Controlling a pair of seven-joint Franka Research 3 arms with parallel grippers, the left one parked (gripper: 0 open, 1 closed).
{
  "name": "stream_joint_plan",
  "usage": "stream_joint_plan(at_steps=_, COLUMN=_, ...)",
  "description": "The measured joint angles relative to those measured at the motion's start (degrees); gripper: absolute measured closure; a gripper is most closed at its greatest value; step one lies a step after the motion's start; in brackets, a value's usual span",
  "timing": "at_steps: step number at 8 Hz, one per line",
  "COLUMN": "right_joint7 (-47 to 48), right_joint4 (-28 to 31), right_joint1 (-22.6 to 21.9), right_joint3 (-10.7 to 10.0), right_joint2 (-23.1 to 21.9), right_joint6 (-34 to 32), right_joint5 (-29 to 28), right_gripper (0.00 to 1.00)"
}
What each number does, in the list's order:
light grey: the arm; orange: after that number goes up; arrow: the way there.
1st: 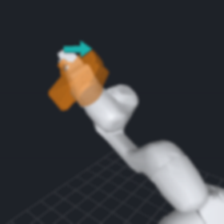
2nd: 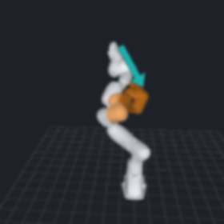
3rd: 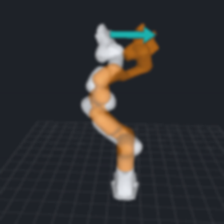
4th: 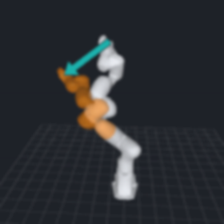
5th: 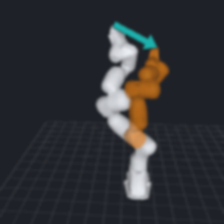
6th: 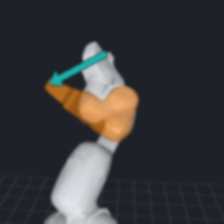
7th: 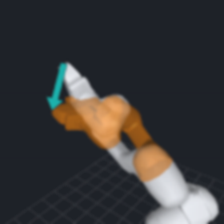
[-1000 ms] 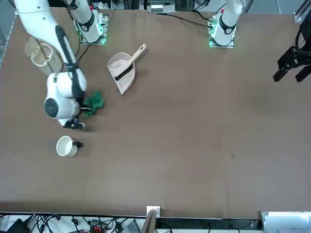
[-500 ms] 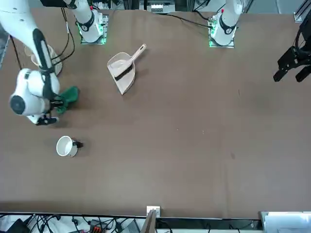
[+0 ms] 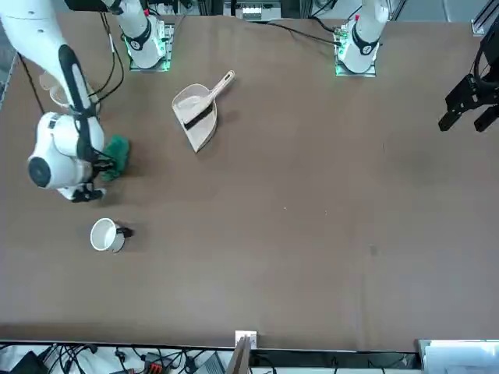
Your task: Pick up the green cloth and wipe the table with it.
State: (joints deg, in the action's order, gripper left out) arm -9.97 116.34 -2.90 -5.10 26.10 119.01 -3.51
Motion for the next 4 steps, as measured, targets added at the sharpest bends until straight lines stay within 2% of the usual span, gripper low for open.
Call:
stream_joint_plan(at_steps=1, right_joint7=4.3, right_joint4=-0.1, right_joint1=-1.9, right_joint3=2.4, right_joint2=-0.1, right_joint6=0.2, right_joint5=-3.1, right_gripper=0.91)
stream_joint_plan(at_steps=2, right_joint7=8.0, right_joint4=-0.7, right_joint1=-4.0, right_joint3=3.5, right_joint2=-0.2, right_joint6=0.7, right_joint5=-5.8, right_gripper=0.91)
stream_joint_plan(at_steps=4, right_joint7=17.6, right_joint4=-4.7, right_joint1=-8.5, right_joint3=4.0, right_joint2=-0.3, right_joint6=1.2, right_joint5=-7.6, right_gripper=0.91)
